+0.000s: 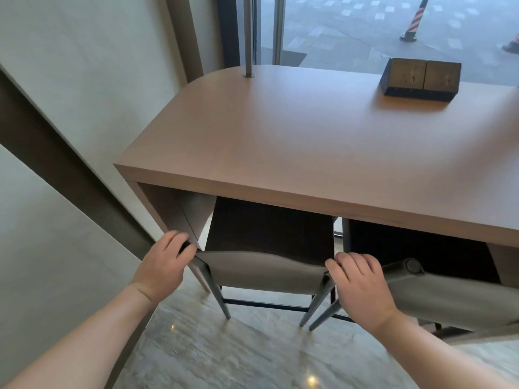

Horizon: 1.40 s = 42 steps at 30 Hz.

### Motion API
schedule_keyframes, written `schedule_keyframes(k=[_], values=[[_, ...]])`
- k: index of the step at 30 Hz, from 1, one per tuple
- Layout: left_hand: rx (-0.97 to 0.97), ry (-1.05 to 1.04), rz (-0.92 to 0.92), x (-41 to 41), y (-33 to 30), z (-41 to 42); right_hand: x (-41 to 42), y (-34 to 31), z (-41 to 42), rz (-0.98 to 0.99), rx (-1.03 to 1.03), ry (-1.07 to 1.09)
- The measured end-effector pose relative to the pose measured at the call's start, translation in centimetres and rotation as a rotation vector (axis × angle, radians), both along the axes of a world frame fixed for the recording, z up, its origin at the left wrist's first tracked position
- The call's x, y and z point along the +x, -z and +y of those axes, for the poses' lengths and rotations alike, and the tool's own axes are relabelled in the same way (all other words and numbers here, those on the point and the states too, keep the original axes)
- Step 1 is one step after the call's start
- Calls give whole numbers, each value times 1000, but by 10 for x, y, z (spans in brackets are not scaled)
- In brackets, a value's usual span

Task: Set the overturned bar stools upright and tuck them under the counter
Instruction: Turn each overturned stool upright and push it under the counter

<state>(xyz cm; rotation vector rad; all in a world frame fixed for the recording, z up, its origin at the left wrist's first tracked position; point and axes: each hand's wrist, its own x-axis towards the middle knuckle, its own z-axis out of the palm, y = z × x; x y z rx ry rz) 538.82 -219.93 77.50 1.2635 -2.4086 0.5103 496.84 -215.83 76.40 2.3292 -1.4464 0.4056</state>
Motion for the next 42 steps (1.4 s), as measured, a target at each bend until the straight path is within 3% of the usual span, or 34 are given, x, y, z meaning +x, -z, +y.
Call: schedule_keyframes(k=[22, 36, 42], values=[[120, -51, 7, -16, -16, -28, -3, 5, -4, -59, -26, 37], [100, -122, 11, -23, -15, -9, 4, 8, -2, -15, 32, 62], [136, 89, 110, -94, -15, 9, 1, -14, 9, 24, 219, 28]])
